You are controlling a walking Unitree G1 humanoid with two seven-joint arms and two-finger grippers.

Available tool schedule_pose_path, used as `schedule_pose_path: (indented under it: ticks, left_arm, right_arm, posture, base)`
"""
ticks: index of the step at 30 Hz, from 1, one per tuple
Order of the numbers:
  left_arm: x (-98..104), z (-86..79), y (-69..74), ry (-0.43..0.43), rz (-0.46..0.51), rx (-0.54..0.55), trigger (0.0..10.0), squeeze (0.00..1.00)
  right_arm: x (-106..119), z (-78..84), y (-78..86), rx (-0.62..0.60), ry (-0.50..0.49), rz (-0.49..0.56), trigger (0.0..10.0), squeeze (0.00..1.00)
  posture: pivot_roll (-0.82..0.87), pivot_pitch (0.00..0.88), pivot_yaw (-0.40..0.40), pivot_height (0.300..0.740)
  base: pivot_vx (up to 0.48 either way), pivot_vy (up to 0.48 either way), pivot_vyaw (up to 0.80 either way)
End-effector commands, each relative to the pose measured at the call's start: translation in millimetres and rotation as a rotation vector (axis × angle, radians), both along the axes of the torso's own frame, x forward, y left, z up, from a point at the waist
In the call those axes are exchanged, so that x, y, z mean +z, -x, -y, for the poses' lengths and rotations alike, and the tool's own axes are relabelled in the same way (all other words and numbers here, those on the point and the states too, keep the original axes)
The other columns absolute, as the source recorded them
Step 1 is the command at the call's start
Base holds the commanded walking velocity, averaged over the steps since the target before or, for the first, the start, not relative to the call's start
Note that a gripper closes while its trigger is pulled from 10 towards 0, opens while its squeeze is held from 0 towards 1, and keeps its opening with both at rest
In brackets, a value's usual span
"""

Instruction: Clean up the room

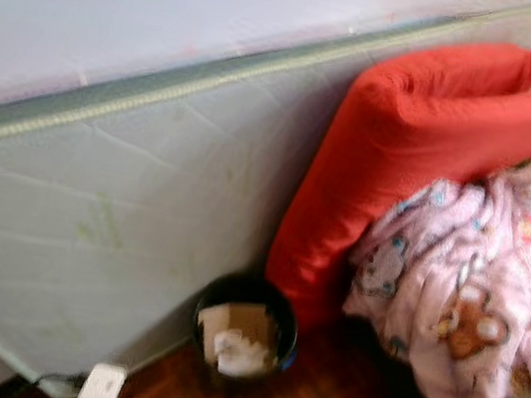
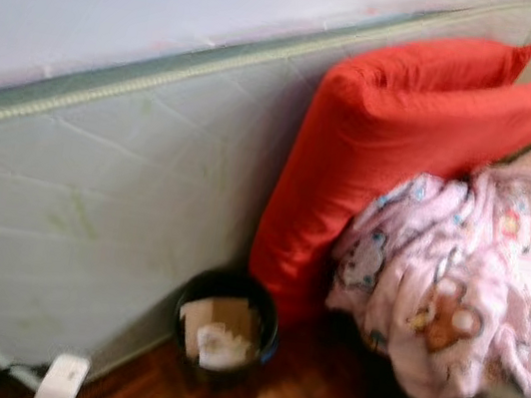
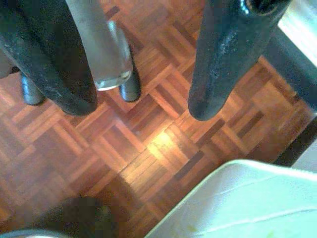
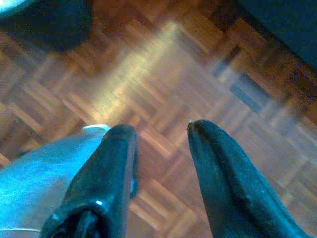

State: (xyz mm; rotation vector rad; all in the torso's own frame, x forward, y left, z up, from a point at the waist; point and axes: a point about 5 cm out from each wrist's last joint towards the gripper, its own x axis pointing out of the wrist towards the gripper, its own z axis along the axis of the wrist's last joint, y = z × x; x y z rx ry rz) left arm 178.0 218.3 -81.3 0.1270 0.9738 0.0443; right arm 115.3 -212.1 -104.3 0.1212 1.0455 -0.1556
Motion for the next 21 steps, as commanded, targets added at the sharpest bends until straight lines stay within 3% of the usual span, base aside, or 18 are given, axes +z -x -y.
schedule_pose_path:
  ticks: [1,9,21]
  left_arm:
    - [-0.2,5.7,-2.4,0.004,-0.004,-0.016,10.0,0.0]
    - [0.1,5.1,-2.8,0.002,-0.004,-0.021,10.0,0.0]
    - [0.3,5.1,-3.2,0.003,-0.003,-0.026,10.0,0.0]
  right_arm:
    - [0.2,6.5,3.7,-0.025,0.014,-0.005,10.0,0.0]
    - [-0.1,5.7,3.9,-0.035,0.01,-0.007,10.0,0.0]
    - [-0.2,5.3,3.7,-0.029,0.009,-0.009,10.0,0.0]
  posture:
    - [-0.1,0.0,0.016,0.734]
    - [-0.1,0.0,0.018,0.734]
    - [-0.1,0.0,0.019,0.734]
  base:
    - [0.0,-0.266,0.0]
    - [0.0,-0.266,0.0]
    - [0.0,-0.265,-0.65]
